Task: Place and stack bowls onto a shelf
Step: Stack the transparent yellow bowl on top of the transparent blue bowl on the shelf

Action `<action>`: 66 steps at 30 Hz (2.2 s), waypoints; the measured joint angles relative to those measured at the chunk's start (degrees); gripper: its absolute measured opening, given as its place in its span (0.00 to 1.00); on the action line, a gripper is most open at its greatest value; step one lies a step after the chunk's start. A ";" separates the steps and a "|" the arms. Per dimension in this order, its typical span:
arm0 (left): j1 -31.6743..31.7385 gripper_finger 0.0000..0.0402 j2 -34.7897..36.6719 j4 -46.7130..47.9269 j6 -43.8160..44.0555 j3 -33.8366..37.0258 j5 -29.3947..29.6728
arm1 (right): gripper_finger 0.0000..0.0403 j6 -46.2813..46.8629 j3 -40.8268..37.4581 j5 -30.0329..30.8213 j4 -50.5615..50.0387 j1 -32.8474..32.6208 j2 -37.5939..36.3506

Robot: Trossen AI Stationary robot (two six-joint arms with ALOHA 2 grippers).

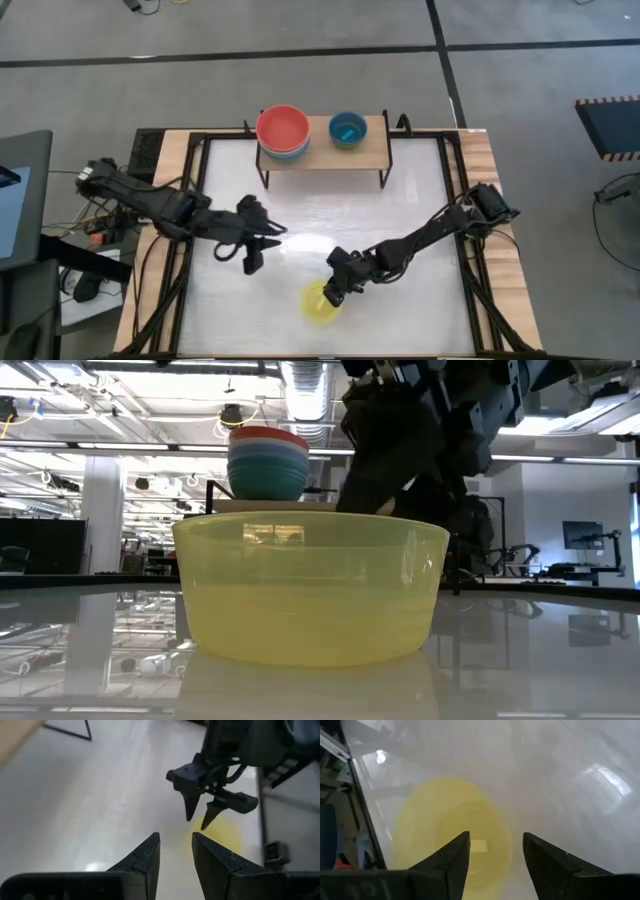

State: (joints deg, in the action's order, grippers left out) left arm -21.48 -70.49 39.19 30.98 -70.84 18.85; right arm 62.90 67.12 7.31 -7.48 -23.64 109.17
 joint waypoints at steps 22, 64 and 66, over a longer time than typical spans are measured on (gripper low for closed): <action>-8.87 0.25 -0.01 -35.54 16.68 29.00 3.86 | 0.06 6.42 0.00 2.66 -4.42 -1.90 -0.61; 14.29 0.01 -24.99 -28.76 -3.97 -2.30 -11.52 | 0.09 -20.11 33.68 20.02 -64.59 0.93 -6.39; 14.95 0.00 -25.06 -25.68 -5.11 -4.63 -10.12 | 0.12 -20.29 34.89 20.51 -65.46 1.54 -6.42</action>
State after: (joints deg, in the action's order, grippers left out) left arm -6.52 -95.55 13.51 25.86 -75.47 8.73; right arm 42.61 102.01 27.82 -72.94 -22.10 102.76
